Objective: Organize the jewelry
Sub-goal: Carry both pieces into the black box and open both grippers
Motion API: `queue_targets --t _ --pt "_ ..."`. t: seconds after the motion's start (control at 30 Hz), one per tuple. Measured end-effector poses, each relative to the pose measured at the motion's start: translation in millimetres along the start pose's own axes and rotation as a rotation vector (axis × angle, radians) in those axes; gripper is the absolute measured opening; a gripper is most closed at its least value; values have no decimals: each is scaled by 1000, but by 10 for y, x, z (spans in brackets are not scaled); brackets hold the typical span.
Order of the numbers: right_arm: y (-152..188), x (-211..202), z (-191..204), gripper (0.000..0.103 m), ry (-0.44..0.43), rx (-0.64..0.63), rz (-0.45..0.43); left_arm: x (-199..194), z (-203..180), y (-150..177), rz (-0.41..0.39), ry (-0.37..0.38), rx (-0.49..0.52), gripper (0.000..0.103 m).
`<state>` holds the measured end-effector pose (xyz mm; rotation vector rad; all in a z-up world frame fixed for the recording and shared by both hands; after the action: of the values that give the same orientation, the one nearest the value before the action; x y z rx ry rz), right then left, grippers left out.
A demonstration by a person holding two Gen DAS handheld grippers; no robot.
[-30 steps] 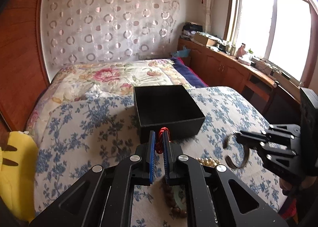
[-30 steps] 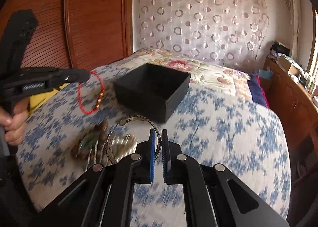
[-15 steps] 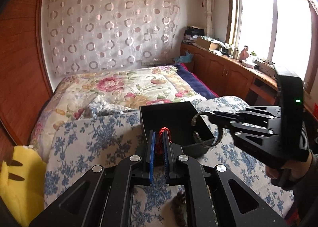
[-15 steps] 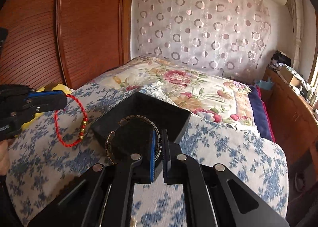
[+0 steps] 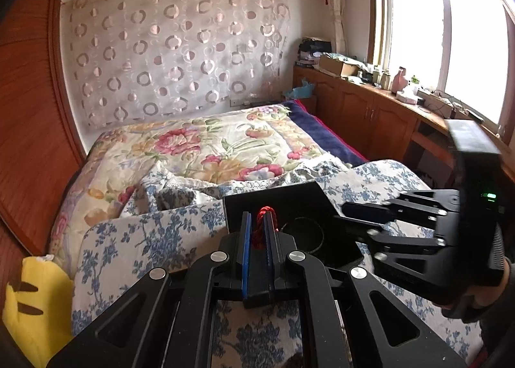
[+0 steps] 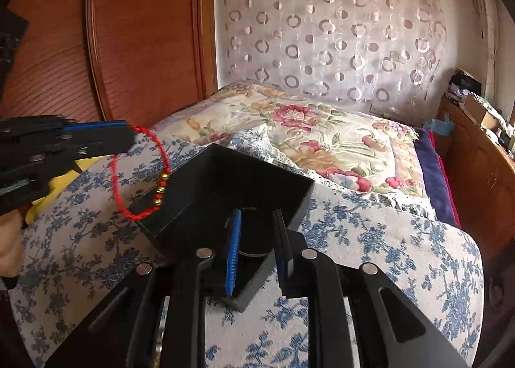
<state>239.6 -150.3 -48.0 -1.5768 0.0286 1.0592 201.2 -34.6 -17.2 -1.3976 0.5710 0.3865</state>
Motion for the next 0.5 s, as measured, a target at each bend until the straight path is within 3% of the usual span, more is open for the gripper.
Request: queue_targets --t 0.3,0.37,0.5 --pt "197 -367 -11 22 -5 25 -45 209 -118 -60 23 -8 18 7" --pt "241 -430 32 22 -12 23 -50 213 -129 -67 27 -1 13 21" --pt "396 -577 152 22 -28 28 -59 145 -161 -40 24 -3 26 32"
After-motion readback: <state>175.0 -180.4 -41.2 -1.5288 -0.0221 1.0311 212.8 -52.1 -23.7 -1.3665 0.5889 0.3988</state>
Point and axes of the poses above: each gripper's, at about its wrist camera, not at the fingertips, and x roughly the way its jaws point, z to its left, y to its underside, the point moved 1 cm from there along x, roughly the way its jaws point, and after that the axes turned 7 degrees about -y, right-handed, at the moved point
